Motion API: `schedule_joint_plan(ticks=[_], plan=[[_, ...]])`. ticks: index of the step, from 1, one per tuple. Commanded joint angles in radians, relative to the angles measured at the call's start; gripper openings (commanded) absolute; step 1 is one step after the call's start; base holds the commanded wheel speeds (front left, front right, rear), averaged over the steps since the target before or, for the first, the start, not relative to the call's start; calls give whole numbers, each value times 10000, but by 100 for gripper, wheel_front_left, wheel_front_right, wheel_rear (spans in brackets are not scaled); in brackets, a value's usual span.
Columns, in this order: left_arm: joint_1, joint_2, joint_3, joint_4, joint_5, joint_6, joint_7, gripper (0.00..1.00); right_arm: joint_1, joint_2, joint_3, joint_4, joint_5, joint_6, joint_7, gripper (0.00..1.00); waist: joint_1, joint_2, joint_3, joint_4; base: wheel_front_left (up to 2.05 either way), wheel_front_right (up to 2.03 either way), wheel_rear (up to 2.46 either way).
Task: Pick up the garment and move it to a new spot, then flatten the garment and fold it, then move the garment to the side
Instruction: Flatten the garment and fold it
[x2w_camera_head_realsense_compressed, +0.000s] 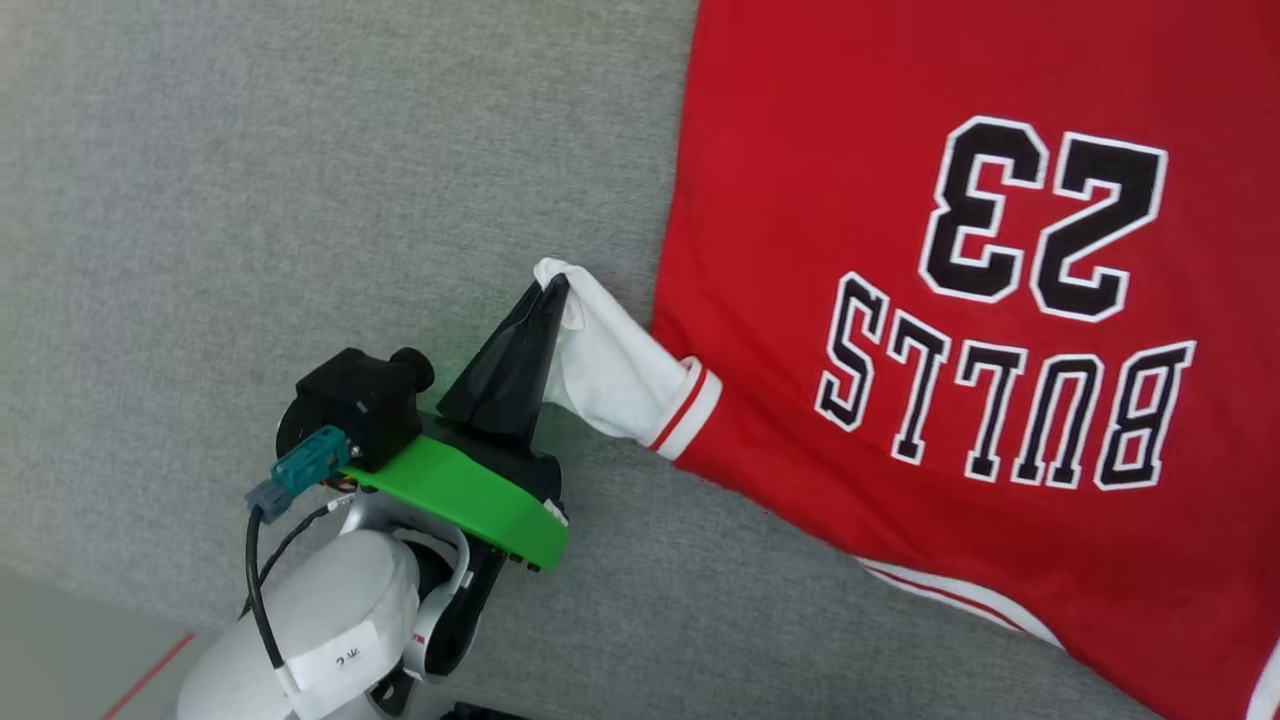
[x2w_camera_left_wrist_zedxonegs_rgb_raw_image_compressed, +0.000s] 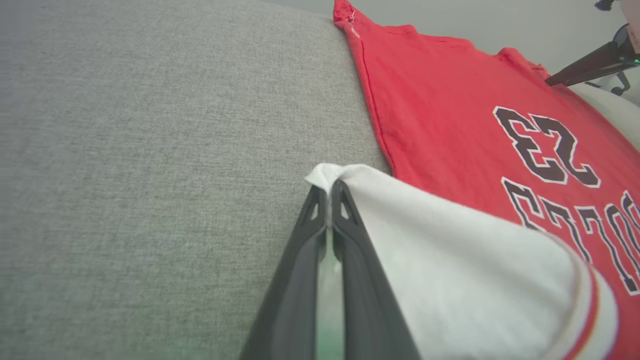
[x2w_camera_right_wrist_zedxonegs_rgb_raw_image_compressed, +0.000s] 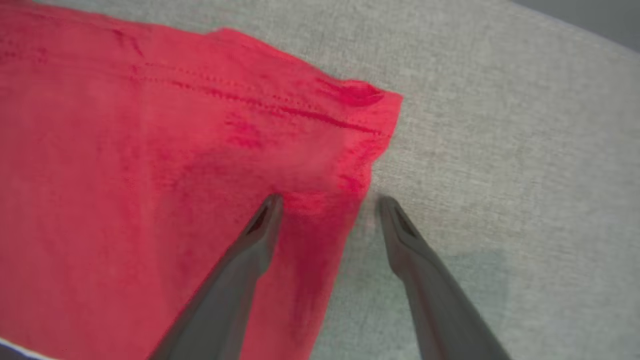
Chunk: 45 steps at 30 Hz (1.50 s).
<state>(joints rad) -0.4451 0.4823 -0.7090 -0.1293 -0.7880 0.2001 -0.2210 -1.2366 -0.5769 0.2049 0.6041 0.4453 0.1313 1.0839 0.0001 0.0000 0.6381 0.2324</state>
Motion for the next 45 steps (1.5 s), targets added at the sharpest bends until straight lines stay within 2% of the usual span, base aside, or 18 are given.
schedule_joint_plan(ticks=[1, 4, 5, 6, 7, 10, 17, 23, 28, 32, 39, 45], plan=[[-188, -31, 5, 83, 114, -4, -92, 0, 380, -32, 114, 168, 4, -6, -94, 100, -1, 0, 382, 424, 0, 0, 0], [-136, -66, -1, 207, 129, -22, -135, 0, 909, -189, 340, 368, 209, -6, -127, 100, -1, 0, 206, 394, 0, 0, 0], [-110, -58, -7, 238, 120, -35, -140, 0, 1014, -235, 387, 393, 297, -6, -107, 77, -1, 0, 149, 365, 0, 0, 0], [-67, -48, 11, 266, 86, -49, -150, 0, 1087, -293, 414, 385, 399, -6, -150, 17, -1, 0, 73, 320, 0, 0, 0], [-39, -18, 15, 299, 90, -45, -153, 0, 1101, -342, 428, 355, 453, -6, -228, 0, -1, 0, 6, 283, 0, 0, 0], [102, 40, 30, 447, 18, -68, -160, 0, 1088, -544, 526, 163, 505, -6, -832, 0, -1, 0, -378, 170, 0, 0, 0], [615, 313, 77, 770, -217, -42, -126, 0, 1285, -780, 878, -351, 1477, -6, -2254, 0, -1, 0, -1595, -257, 0, 0, 0], [1114, 605, 202, 856, -451, 90, -86, 0, 2351, -1778, 1610, -1520, 2739, -6, -3140, 0, -1, 0, -2484, -707, 0, 0, 0], [1663, 873, 363, 856, -644, 285, -108, 0, 4160, -2820, 1859, -2728, 3740, -6, -3850, 0, -1, 0, -3203, -1143, 0, 0, 0], [2190, 1107, 512, 783, -813, 489, -134, 0, 5798, -3278, 1712, -3438, 4174, -6, -4345, 0, -1, 0, -3722, -1551, 0, 0, 0], [2947, 1415, 713, 548, -1013, 830, -173, 0, 8783, -3354, 1131, -4255, 4544, -6, -4690, 0, -1, 0, -4269, -2100, 0, 0, 0], [3127, 1532, 738, 404, -1040, 916, -148, 0, 11215, -2959, 331, -4644, 4626, -6, -4596, 0, -1, 0, -4327, -2325, 0, 0, 0]])
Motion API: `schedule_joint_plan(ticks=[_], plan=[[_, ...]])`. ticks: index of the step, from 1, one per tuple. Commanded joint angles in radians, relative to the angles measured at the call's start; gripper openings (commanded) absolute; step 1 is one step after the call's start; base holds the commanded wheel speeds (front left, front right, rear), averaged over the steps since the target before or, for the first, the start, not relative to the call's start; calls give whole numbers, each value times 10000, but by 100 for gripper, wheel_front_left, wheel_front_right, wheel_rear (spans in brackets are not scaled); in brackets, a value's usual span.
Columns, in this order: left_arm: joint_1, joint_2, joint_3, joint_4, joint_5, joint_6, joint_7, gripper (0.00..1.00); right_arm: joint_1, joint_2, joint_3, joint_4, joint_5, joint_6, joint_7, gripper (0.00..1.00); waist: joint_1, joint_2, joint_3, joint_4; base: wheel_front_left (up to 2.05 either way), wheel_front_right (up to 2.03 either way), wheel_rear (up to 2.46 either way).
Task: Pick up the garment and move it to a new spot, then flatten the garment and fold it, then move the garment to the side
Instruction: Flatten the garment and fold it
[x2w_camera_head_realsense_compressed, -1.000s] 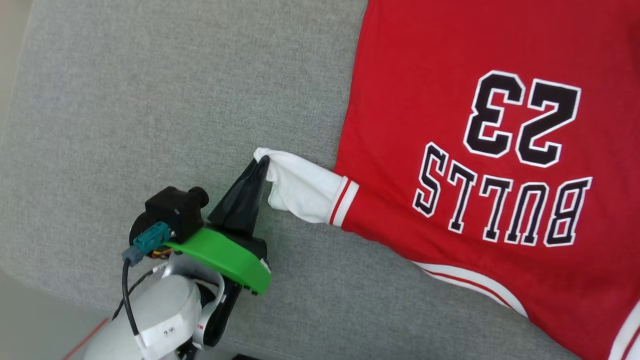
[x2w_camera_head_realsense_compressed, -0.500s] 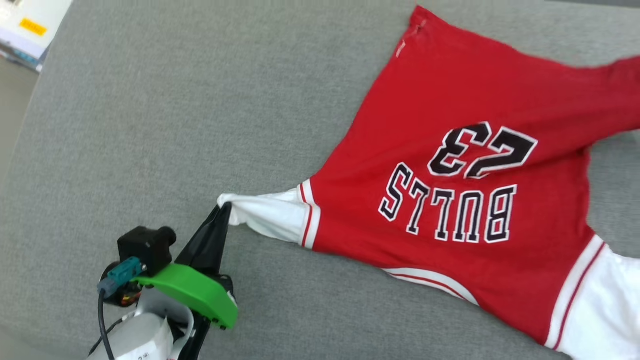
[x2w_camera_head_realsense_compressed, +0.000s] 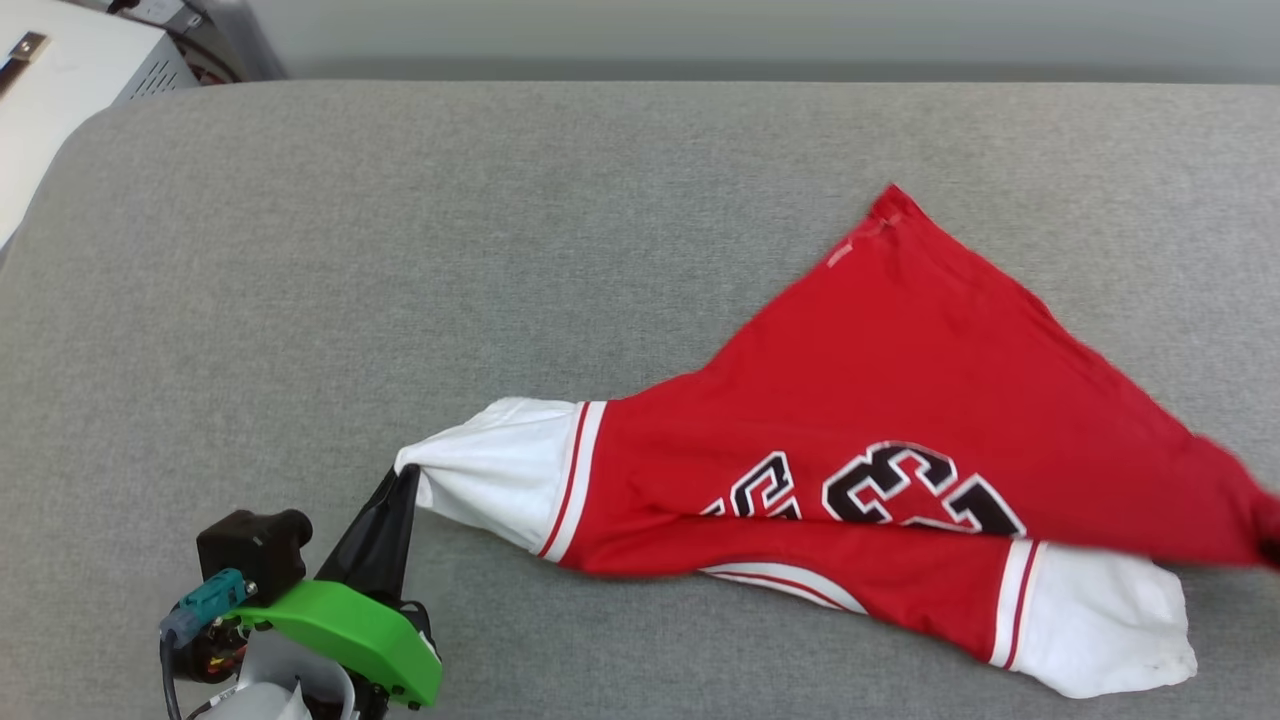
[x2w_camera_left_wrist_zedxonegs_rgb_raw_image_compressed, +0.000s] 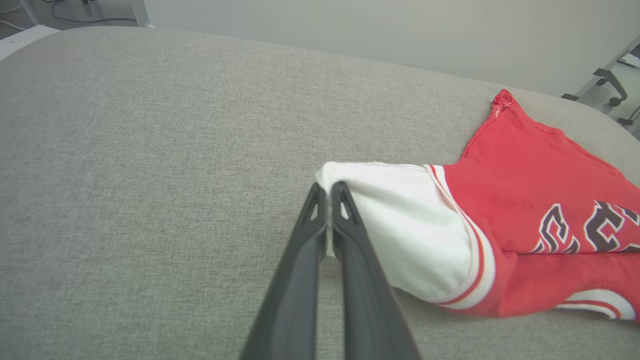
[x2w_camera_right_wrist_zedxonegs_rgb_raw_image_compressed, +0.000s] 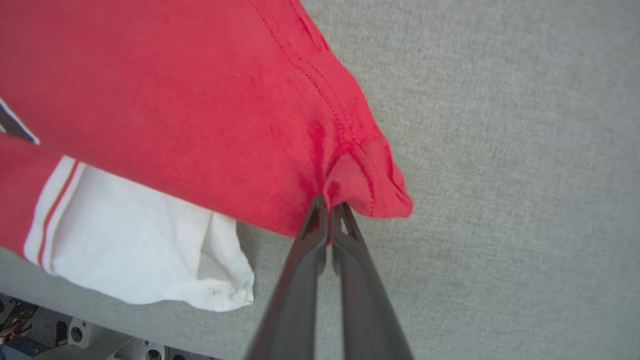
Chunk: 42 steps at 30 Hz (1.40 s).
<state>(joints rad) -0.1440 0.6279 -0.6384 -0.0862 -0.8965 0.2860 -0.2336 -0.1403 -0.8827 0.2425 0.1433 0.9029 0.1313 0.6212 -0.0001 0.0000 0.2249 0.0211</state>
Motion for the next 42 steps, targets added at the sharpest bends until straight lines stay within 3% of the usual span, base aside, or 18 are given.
schedule_joint_plan(ticks=[1, 6, 10, 11, 12, 22, 29, 33, 42], plan=[[107, 68, 23, -35, 48, 61, -13, 0, 618, 203, -149, -45, 55, -6, 39, 0, 1, 0, -182, -206, 0, 0, 0], [-30, -2, -79, 0, 86, 41, 83, 0, 2399, 991, -507, 436, 73, -6, 248, 0, 1, 0, -95, -92, 0, 0, 0], [-99, -74, -160, 61, 126, 41, 120, 0, 2877, 1585, -910, 665, -63, -6, -48, 0, 1, 0, -79, -47, 0, 0, 0], [-102, -87, -176, 69, 128, 44, 127, 0, 2867, 1724, -1103, 654, -42, -6, -173, 25, 1, 0, -89, -47, 0, 0, 0], [-103, -104, -188, 73, 125, 50, 131, 0, 2840, 1817, -1296, 564, -60, -6, -274, 100, 1, 0, -100, -53, 0, 0, 0], [-210, -196, -294, -47, 238, 104, 136, 0, 1858, 1782, -3288, -2100, -577, -6, -702, 100, 1, 0, -81, 93, 0, 0, 0], [-651, -313, -382, -127, 451, 65, 174, 0, -385, 1916, -3048, -3606, -1535, -6, 116, 100, 1, 0, 402, 398, 0, 0, 0], [-1010, -461, -476, -106, 597, -21, 196, 0, -2104, 2247, -2279, -3064, -2174, -6, 932, 100, 1, 0, 771, 649, 0, 0, 0], [-1940, -1073, -776, 176, 895, -416, 147, 0, -5139, 2721, -485, -82, -2902, -6, 2937, 100, 1, 0, 1562, 1321, 0, 0, 0]])
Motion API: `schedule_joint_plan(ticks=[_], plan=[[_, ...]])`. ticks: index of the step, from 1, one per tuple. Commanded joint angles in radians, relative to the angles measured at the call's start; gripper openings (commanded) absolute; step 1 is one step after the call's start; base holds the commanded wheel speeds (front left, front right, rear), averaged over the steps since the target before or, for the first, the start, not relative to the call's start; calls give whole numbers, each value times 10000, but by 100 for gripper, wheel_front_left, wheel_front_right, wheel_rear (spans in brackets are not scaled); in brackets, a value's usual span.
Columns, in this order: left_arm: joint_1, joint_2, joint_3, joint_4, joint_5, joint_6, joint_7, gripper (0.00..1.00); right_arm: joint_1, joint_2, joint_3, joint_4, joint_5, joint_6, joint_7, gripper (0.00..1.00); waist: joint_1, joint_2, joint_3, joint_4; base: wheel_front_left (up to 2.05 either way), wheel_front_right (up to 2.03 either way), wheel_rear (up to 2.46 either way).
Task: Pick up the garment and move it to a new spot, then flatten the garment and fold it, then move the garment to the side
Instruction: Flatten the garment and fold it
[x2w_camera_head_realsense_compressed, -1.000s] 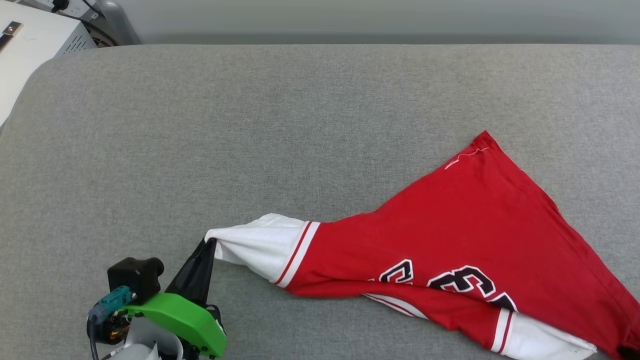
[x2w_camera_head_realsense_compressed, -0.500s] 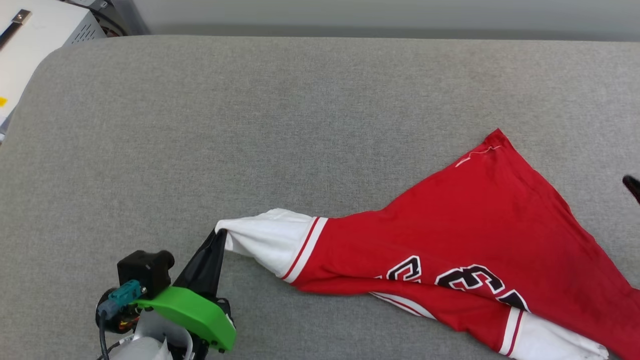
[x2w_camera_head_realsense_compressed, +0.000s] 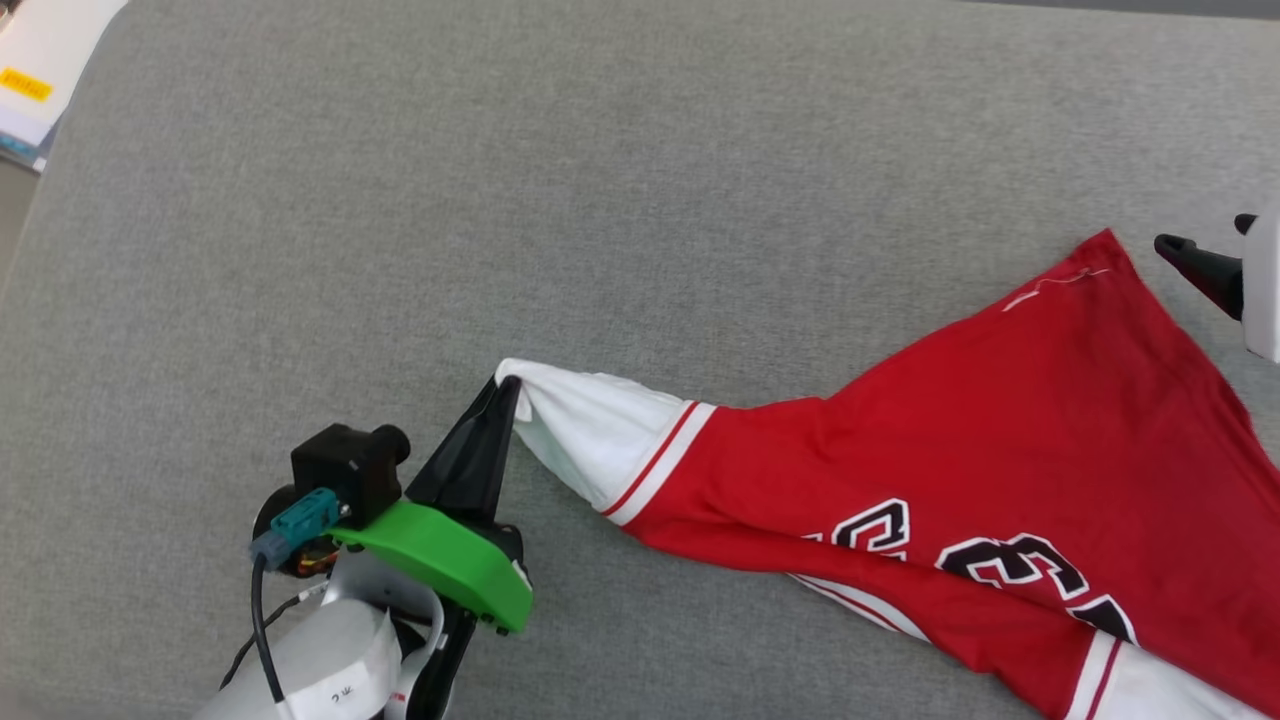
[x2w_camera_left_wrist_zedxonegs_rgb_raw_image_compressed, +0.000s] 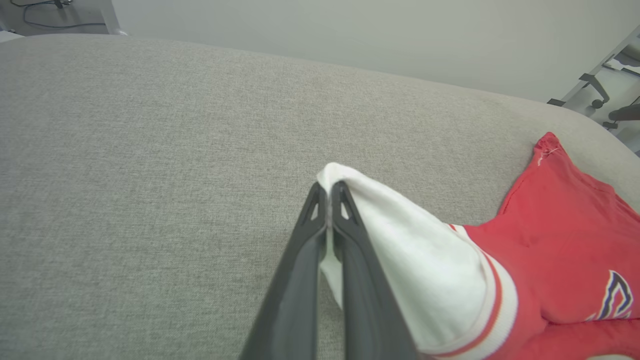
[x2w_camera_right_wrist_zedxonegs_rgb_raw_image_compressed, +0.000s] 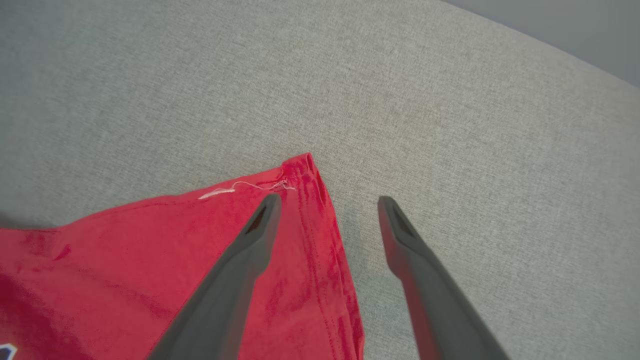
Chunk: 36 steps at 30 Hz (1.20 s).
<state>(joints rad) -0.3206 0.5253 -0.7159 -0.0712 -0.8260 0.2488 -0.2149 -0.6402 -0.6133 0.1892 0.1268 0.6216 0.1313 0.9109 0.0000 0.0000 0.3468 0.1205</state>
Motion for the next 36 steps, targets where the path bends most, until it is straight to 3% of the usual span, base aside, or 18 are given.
schedule_joint_plan(ticks=[1, 8, 16, 17, 18, 29, 36], plan=[[-269, -119, -25, 75, 207, -98, -53, 0, -384, 40, 262, 421, -174, -6, 184, 100, 0, 0, 444, 396, 0, 0, 0], [-722, -480, -143, 481, 301, -439, -151, 0, -1278, 194, 1060, 2204, -383, -6, 35, 100, 0, 0, 926, 764, 0, 0, 0], [-911, -771, -95, 1003, 301, -722, -288, 0, -608, -92, 2234, 3241, 214, -6, -315, 100, 0, 0, 1056, 835, 0, 0, 0], [-913, -774, -68, 1063, 302, -748, -303, 0, -586, -99, 2306, 3268, 391, -6, -421, 74, 0, 0, 1046, 788, 0, 0, 0], [-913, -781, -44, 1107, 298, -768, -315, 0, -603, -117, 2321, 3272, 505, -6, -573, 0, 0, 0, 1036, 756, 0, 0, 0], [-942, -448, 282, 1368, 316, -859, -371, 0, -1085, -381, 1925, 2367, 1295, -6, -3446, 0, 0, 0, -56, 173, 0, 0, 0], [-1515, -28, 742, 765, 352, -628, -179, 0, -757, -457, 1609, 1305, 1493, -6, -4439, 0, 0, 0, -801, -300, 0, 0, 0]])
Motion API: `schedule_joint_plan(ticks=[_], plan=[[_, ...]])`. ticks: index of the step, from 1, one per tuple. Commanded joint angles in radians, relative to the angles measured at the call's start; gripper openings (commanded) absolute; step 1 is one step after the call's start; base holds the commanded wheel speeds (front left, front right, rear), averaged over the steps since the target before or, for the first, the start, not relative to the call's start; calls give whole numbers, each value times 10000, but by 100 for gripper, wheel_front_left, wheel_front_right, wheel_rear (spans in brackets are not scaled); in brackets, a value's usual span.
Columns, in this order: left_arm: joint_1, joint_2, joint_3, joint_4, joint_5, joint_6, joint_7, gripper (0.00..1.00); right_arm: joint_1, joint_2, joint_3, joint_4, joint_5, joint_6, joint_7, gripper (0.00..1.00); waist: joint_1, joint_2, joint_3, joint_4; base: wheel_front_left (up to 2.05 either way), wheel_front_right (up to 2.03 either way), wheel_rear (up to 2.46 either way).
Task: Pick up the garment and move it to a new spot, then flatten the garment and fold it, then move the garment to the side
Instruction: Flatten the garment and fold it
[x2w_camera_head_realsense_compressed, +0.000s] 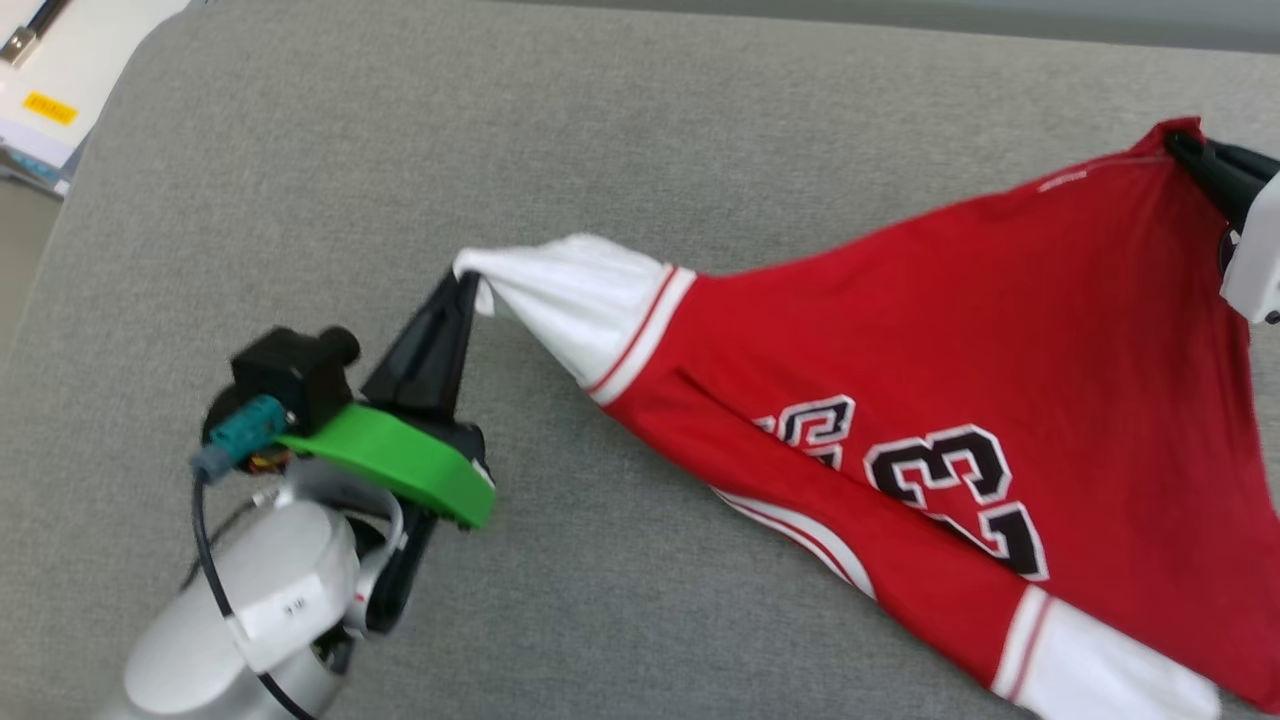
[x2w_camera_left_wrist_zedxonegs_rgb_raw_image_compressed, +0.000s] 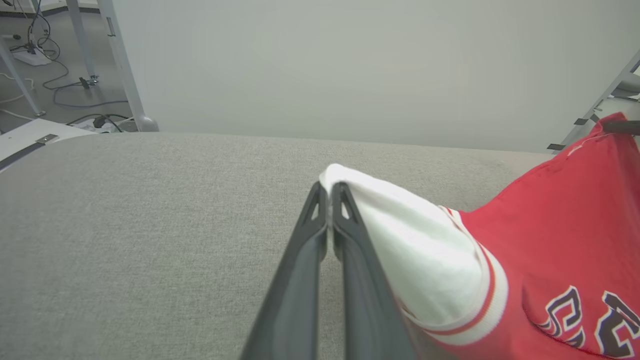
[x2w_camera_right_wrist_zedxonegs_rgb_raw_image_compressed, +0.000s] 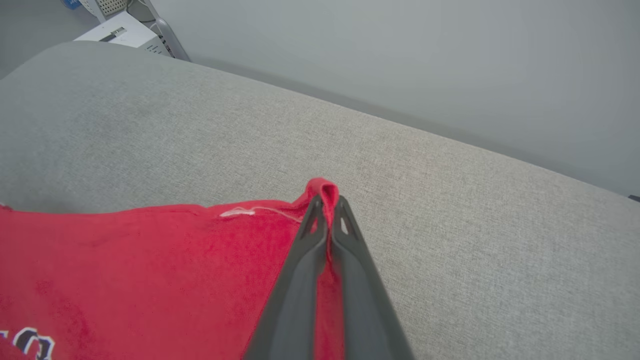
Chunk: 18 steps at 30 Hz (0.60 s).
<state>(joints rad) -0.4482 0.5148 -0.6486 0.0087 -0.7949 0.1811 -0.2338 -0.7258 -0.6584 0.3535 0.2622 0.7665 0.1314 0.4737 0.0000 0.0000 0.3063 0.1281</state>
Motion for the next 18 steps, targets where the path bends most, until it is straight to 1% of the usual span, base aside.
schedule_joint_plan(ticks=[1, 6, 10, 14, 18], plan=[[-414, 158, 135, -171, 79, 85, 93, 0, 134, -12, -134, -236, 61, -7, -168, 0, 0, 0, -459, -440, 0, 0, 0], [-1581, 482, 416, -640, 272, 72, 582, 0, 111, 54, -690, -1003, -101, -7, -499, 0, 0, 0, -488, -696, 0, 0, 0], [-2926, 691, 554, -658, 450, -188, 1143, 0, -340, 237, -1175, -1463, -385, -7, -543, 0, 0, 0, -166, -879, 0, 0, 0], [-4703, 619, 744, -425, 613, -442, 1665, 0, -1212, 530, -1587, -1627, -743, -7, -530, 0, 0, 0, 336, -1013, 0, 0, 0], [-6656, 316, 832, 196, 646, -833, 2231, 0, -2548, 798, -1822, -1504, -1033, -7, -479, 0, 0, 0, 990, -1115, 0, 0, 0]])
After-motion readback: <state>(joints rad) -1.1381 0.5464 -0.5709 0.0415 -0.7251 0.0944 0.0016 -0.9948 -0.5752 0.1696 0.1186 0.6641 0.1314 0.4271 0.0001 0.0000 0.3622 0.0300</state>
